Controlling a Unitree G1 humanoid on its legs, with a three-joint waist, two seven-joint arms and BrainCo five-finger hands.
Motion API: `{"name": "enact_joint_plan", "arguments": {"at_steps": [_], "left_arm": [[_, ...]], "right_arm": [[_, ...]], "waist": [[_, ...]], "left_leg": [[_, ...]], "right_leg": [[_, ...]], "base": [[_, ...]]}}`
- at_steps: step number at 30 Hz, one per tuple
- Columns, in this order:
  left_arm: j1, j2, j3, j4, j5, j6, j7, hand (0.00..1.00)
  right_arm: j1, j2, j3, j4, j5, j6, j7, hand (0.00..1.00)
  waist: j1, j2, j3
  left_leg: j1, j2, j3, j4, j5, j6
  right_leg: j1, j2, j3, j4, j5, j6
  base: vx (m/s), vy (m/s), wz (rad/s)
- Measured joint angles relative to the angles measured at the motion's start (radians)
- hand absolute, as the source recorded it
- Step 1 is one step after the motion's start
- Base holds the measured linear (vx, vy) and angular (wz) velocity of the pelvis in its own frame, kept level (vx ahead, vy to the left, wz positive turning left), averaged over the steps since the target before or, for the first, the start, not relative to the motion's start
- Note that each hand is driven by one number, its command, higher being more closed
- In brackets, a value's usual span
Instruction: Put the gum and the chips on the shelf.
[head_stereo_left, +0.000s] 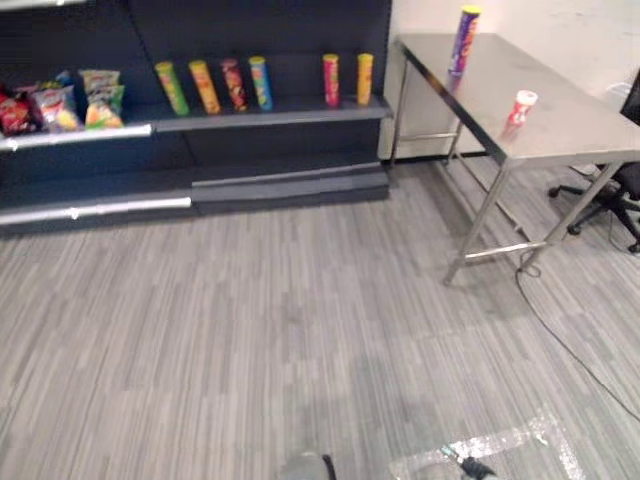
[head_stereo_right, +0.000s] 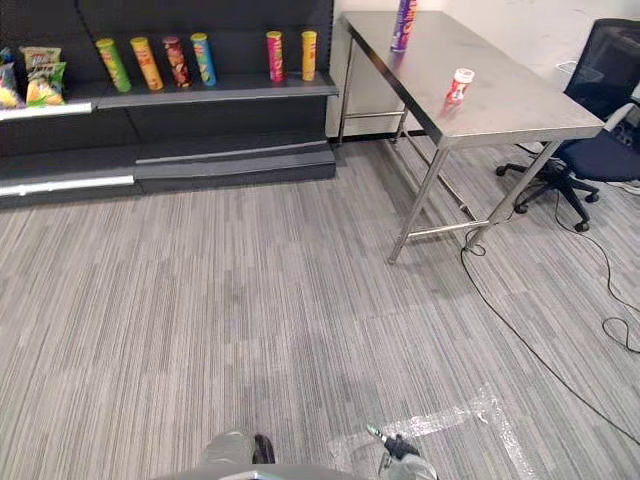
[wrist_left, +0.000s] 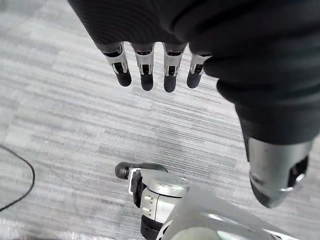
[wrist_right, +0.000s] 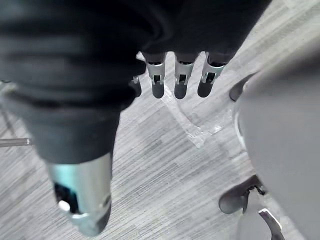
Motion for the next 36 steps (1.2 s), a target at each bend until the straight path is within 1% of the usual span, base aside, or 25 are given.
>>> {"name": "enact_joint_plan", "arguments": {"at_steps": [1,4,5,7,9,10,11,13,15,16,17,18,19,20,21,23,24,25,26,28,29,30,32,33,36], "left_arm": [[-0.006,0.005,-0.02,0.004,0.006,0.0,-0.001,0.0],[-0.025,0.029,-0.124,0.0,0.007,-0.003,-0.002,0.0],[-0.025,0.045,-0.156,-0.006,0.007,-0.004,-0.003,0.0],[-0.025,0.07,-0.192,-0.006,0.007,-0.002,-0.002,0.0],[-0.025,0.087,-0.201,-0.004,0.007,0.0,-0.001,0.0],[-0.026,0.088,-0.201,-0.004,0.007,0.0,0.0,0.0],[-0.03,0.084,-0.2,-0.002,0.007,0.0,0.0,0.0],[-0.054,0.042,-0.155,-0.004,0.007,0.002,0.001,0.0],[-0.056,0.01,-0.108,-0.008,0.008,0.002,0.0,0.0],[-0.057,0.004,-0.097,-0.007,0.008,0.004,0.001,0.0],[-0.059,-0.006,-0.075,-0.011,0.008,0.005,0.001,0.0],[-0.058,-0.008,-0.063,-0.017,0.011,0.005,0.0,0.0],[-0.057,-0.008,-0.041,-0.027,0.026,0.005,0.0,0.0],[-0.064,-0.016,-0.023,-0.024,0.039,0.005,0.002,0.0],[-0.072,-0.022,-0.013,-0.025,0.044,0.005,0.0,0.0],[-0.1,-0.029,0.004,-0.029,0.047,-0.002,-0.001,0.0],[-0.115,-0.032,0.013,-0.026,0.051,-0.001,0.0,0.0],[-0.12,-0.032,0.016,-0.025,0.052,0.0,-0.001,0.0],[-0.125,-0.029,0.027,-0.03,0.057,-0.002,0.0,0.0],[-0.116,-0.011,0.048,-0.038,0.071,-0.004,-0.001,0.0],[-0.13,-0.037,0.052,-0.025,0.072,-0.004,0.002,0.0],[-0.132,-0.047,0.056,-0.024,0.074,-0.002,0.001,0.0],[-0.137,-0.057,0.051,-0.025,0.074,0.0,0.002,0.0],[-0.136,-0.055,0.047,-0.025,0.073,0.0,0.002,0.0],[-0.133,-0.061,0.036,-0.03,0.073,0.001,0.002,0.0]], "right_arm": [[0.005,-0.006,0.001,0.004,0.0,0.0,0.001,0.0],[0.006,-0.034,0.015,0.01,0.008,-0.001,0.0,0.0],[-0.001,-0.034,0.026,0.008,0.012,-0.004,-0.001,0.0],[-0.004,-0.03,0.049,0.006,0.035,-0.013,-0.001,0.0],[-0.004,-0.028,0.05,0.008,0.052,-0.018,-0.002,0.0],[-0.003,-0.03,0.048,0.006,0.061,-0.02,-0.002,0.0],[-0.003,-0.031,0.035,0.001,0.072,-0.02,-0.004,0.0],[-0.007,-0.028,-0.026,-0.029,0.086,-0.019,-0.009,0.0],[0.0,-0.03,-0.04,-0.043,0.087,-0.018,-0.015,0.0],[0.003,-0.03,-0.04,-0.051,0.087,-0.018,-0.019,0.0],[0.012,-0.028,-0.038,-0.073,0.087,-0.017,-0.026,0.0],[0.017,-0.026,-0.028,-0.078,0.087,-0.015,-0.027,0.0],[0.03,-0.017,-0.009,-0.08,0.087,-0.014,-0.027,0.0],[0.042,-0.024,0.005,-0.082,0.087,-0.012,-0.027,0.0],[0.039,-0.03,0.016,-0.084,0.086,-0.012,-0.028,0.0],[0.018,-0.03,0.019,-0.085,0.085,-0.013,-0.026,0.0],[0.019,-0.03,0.019,-0.087,0.085,-0.013,-0.025,0.0],[0.021,-0.032,0.023,-0.089,0.085,-0.013,-0.024,0.0],[0.047,-0.032,0.057,-0.113,0.082,-0.013,-0.021,0.0],[0.102,-0.008,0.093,-0.118,0.079,-0.013,-0.017,0.0],[0.106,-0.03,0.079,-0.112,0.079,-0.011,-0.009,0.0],[0.098,-0.039,0.078,-0.112,0.078,-0.012,-0.008,0.0],[0.084,-0.055,0.087,-0.11,0.08,-0.012,-0.004,0.0],[0.083,-0.055,0.088,-0.109,0.081,-0.012,-0.005,0.0],[0.082,-0.053,0.083,-0.11,0.088,-0.012,-0.01,0.0]], "waist": [[-0.003,0.004,-0.002],[-0.013,0.02,-0.013],[-0.025,0.022,-0.01],[-0.031,0.026,0.002],[-0.031,0.012,0.01],[-0.036,0.008,0.012],[-0.047,0.008,0.014],[-0.052,0.011,0.048],[-0.053,0.023,0.069],[-0.055,0.03,0.075],[-0.057,0.036,0.082],[-0.056,0.034,0.088],[-0.055,0.018,0.092],[-0.05,0.019,0.102],[-0.049,0.031,0.103],[-0.049,0.031,0.119],[-0.05,0.03,0.124],[-0.051,0.03,0.129],[-0.054,0.023,0.137],[-0.058,-0.027,0.09],[-0.051,0.002,0.083],[-0.052,0.03,0.074],[-0.063,0.053,0.073],[-0.067,0.052,0.073],[-0.086,0.066,0.058]], "left_leg": [[0.005,-0.011,0.0,-0.014,-0.002,0.004],[0.053,-0.051,0.005,-0.119,0.01,0.04],[0.087,-0.06,0.007,-0.169,0.021,0.058],[0.148,-0.065,0.011,-0.225,0.026,0.067],[0.224,-0.079,-0.001,-0.282,0.02,0.079],[0.259,-0.087,-0.016,-0.309,0.015,0.086],[0.277,-0.09,-0.03,-0.32,0.013,0.084],[0.353,-0.083,-0.055,-0.348,0.002,0.071],[0.396,-0.048,-0.068,-0.341,-0.021,0.049],[0.408,-0.031,-0.074,-0.339,-0.026,0.032],[0.43,-0.001,-0.084,-0.337,-0.044,0.005],[0.453,0.016,-0.092,-0.336,-0.059,-0.016],[0.48,0.023,-0.105,-0.333,-0.083,-0.047],[0.51,0.043,-0.111,-0.326,-0.107,-0.077],[0.509,0.059,-0.109,-0.323,-0.101,-0.076],[0.509,0.056,-0.116,-0.331,-0.046,-0.073],[0.523,0.051,-0.123,-0.331,-0.012,-0.065],[0.536,0.05,-0.135,-0.332,0.002,-0.06],[0.566,0.041,-0.179,-0.322,0.028,-0.06],[0.582,0.004,-0.237,-0.349,0.013,-0.055],[0.602,0.027,-0.242,-0.378,-0.023,-0.056],[0.596,0.037,-0.239,-0.397,-0.034,-0.063],[0.596,0.049,-0.242,-0.442,-0.05,-0.072],[0.599,0.05,-0.242,-0.447,-0.049,-0.072],[0.573,0.07,-0.253,-0.332,-0.044,-0.076]], "right_leg": [[-0.021,-0.004,0.001,0.027,0.005,0.007],[-0.127,-0.001,-0.005,0.198,0.096,0.062],[-0.167,0.01,-0.009,0.285,0.149,0.084],[-0.219,0.038,-0.029,0.43,0.195,0.104],[-0.257,0.071,-0.104,0.549,0.168,0.074],[-0.292,0.086,-0.184,0.598,0.108,0.037],[-0.32,0.093,-0.245,0.613,0.059,0.014],[-0.374,0.11,-0.363,0.575,-0.008,-0.036],[-0.405,0.135,-0.415,0.467,-0.027,-0.05],[-0.411,0.146,-0.429,0.417,-0.027,-0.05],[-0.425,0.162,-0.443,0.302,-0.018,-0.042],[-0.424,0.169,-0.442,0.203,0.002,-0.019],[-0.407,0.164,-0.421,0.048,0.052,-0.006],[-0.373,0.176,-0.448,0.021,0.175,-0.071],[-0.367,0.187,-0.459,0.032,0.171,-0.072],[-0.368,0.178,-0.465,0.091,0.123,-0.084],[-0.373,0.163,-0.458,0.168,0.107,-0.108],[-0.382,0.155,-0.451,0.221,0.104,-0.113],[-0.454,0.132,-0.421,0.39,0.056,-0.079],[-0.439,0.105,-0.342,0.236,0.032,-0.055],[-0.446,0.112,-0.372,0.276,-0.017,-0.05],[-0.474,0.117,-0.376,0.306,-0.042,-0.055],[-0.527,0.123,-0.384,0.374,-0.089,-0.057],[-0.534,0.122,-0.386,0.392,-0.103,-0.057],[-0.499,0.124,-0.403,0.408,-0.154,-0.062]], "base": [[0.22,0.198,-0.13],[0.12,0.167,-0.09],[0.04,0.092,0.06],[0.07,0.061,-0.05],[0.11,0.0,0.01],[0.14,-0.055,0.27],[0.19,-0.088,0.44],[0.24,-0.124,0.46],[0.22,-0.118,0.28],[0.26,-0.121,0.28],[0.36,-0.176,0.29],[0.52,-0.256,0.37],[0.61,-0.295,0.34],[0.55,-0.249,0.29],[0.49,-0.215,0.23],[0.34,-0.168,0.32],[0.26,-0.128,0.42],[0.24,-0.144,0.63],[0.16,-0.134,0.88],[0.18,-0.165,1.0],[0.21,-0.13,0.55],[0.19,-0.122,0.35],[0.15,-0.119,0.1],[0.19,-0.135,0.06],[0.26,-0.16,0.11]]}}
